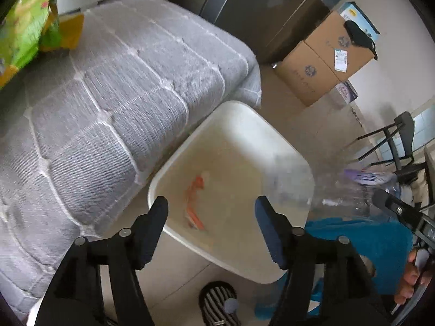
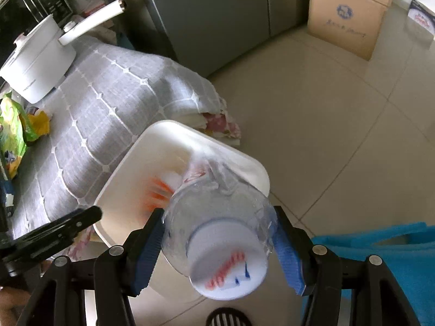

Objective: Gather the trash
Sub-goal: 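Carry the carton and bottle over the white bin with both tools, then open both tools to drop the carton and bottle into the bin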

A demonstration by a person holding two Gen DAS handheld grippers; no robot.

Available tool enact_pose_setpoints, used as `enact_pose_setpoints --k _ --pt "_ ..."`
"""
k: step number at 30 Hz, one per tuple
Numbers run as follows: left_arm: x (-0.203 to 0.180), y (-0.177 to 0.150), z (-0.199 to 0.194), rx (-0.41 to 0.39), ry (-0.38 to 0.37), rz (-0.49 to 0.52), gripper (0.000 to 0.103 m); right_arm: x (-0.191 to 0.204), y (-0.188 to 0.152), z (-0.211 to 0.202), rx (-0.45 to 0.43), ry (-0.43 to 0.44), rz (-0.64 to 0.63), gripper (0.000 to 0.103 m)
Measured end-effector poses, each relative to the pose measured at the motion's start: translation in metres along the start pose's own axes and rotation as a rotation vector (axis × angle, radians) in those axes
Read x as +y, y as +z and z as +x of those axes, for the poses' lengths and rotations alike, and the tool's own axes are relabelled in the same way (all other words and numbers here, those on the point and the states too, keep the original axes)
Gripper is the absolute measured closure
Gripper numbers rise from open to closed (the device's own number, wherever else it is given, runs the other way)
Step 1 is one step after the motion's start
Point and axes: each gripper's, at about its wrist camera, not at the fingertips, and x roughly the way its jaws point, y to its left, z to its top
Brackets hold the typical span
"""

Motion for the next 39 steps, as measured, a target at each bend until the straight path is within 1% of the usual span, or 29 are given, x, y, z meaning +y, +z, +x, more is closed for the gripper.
enact_pose_setpoints --k 4,8,13,15,17,21,25,26,29,31,32,33,36,39 --pt "0.009 -0.008 -0.025 -0.016 0.004 0.042 0.019 0.005 0.000 0.008 0.017 0.009 -0.012 0.038" --pt "0.022 -0.015 -0.048 -0.037 0.024 0.055 0.007 0.017 0.001 0.029 0.056 0.008 -0.042 0.038" --pt "0.043 -0.025 -0.083 -0.103 0.065 0.074 0.002 0.039 0.004 0.067 0.127 -0.010 -0.076 0.038" --pt "0.053 -0.028 -0.097 -0.133 0.091 0.081 0.001 0.049 0.007 0.086 0.164 -0.028 -0.094 0.038" --pt "0.062 -0.030 -0.107 -0.158 0.117 0.082 0.000 0.058 0.011 0.101 0.184 -0.043 -0.110 0.038" --pt "0.083 -0.030 -0.122 -0.183 0.141 0.059 0.000 0.072 0.019 0.128 0.222 -0.063 -0.127 0.038" --pt "0.102 -0.030 -0.132 -0.203 0.159 0.038 0.000 0.080 0.024 0.146 0.222 -0.100 -0.152 0.037" --pt "0.105 -0.029 -0.133 -0.208 0.164 0.032 0.000 0.080 0.026 0.148 0.231 -0.112 -0.137 0.037" --pt "0.114 -0.029 -0.138 -0.221 0.174 0.006 0.000 0.074 0.030 0.160 0.275 -0.045 -0.054 0.036" --pt "0.120 -0.029 -0.144 -0.230 0.176 -0.013 0.000 0.071 0.033 0.159 0.268 -0.019 -0.019 0.031" --pt "0.122 -0.029 -0.146 -0.233 0.176 -0.022 0.000 0.070 0.037 0.154 0.244 -0.012 -0.012 0.023" --pt "0.127 -0.028 -0.150 -0.239 0.178 -0.034 0.000 0.070 0.040 0.149 0.218 -0.005 -0.011 0.018" --pt "0.137 -0.027 -0.159 -0.243 0.201 -0.060 0.000 0.077 0.046 0.133 0.160 0.017 -0.015 0.017" --pt "0.149 -0.025 -0.171 -0.257 0.234 -0.088 0.000 0.082 0.046 0.116 0.123 0.043 -0.031 0.017"
